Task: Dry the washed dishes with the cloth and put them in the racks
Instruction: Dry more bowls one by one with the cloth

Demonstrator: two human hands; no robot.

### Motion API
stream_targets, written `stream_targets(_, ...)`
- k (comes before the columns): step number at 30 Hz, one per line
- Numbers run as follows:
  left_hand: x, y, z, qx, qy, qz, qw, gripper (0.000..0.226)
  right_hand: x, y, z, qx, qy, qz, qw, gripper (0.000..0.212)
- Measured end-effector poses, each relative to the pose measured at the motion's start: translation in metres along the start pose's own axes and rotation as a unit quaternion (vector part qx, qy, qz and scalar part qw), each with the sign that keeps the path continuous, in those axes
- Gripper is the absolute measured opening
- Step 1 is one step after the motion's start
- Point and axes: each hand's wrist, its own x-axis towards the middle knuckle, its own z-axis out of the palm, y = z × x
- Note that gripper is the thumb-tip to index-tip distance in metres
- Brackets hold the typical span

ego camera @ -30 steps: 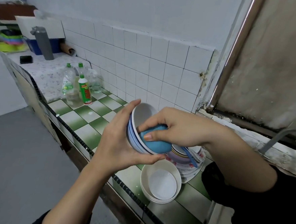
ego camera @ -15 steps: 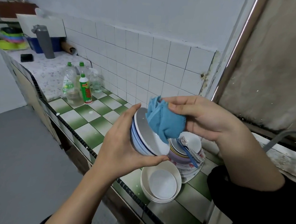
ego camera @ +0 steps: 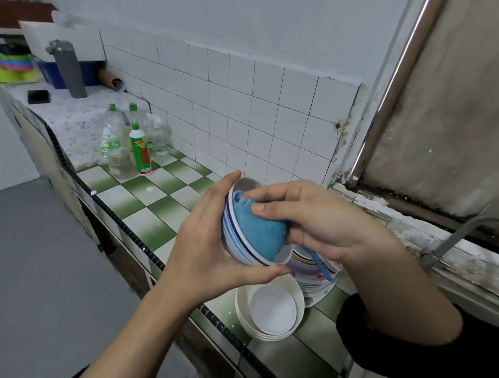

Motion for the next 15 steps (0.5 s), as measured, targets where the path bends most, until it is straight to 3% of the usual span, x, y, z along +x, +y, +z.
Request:
stream_targets(3,0.000,-0.007,-0.001,0.018,-0.001,0.003,1.000,0.114,-0.005,-0.006,-0.011,0.087,-0.035,0.007,0.996,0.018)
stream_targets(6,-0.005,-0.017,-0.003,0.044,-0.003,-0.015,0.999,0.115,-0.012,-0.014,-0.020,0.114,-0.018,-0.012,0.993,0.028)
stream_targets(10,-0.003,-0.011,-0.004,0.034,0.018,-0.013,0.999,0.116,-0.007,-0.005,-0.019,-0.023,0.094,-0.038,0.995,0.016)
stream_targets(15,0.000,0.005,0.004,0.062,-0.007,0.030,0.998,0.113,0.008,0.025,0.003,-0.084,0.165,-0.038,0.982,0.012)
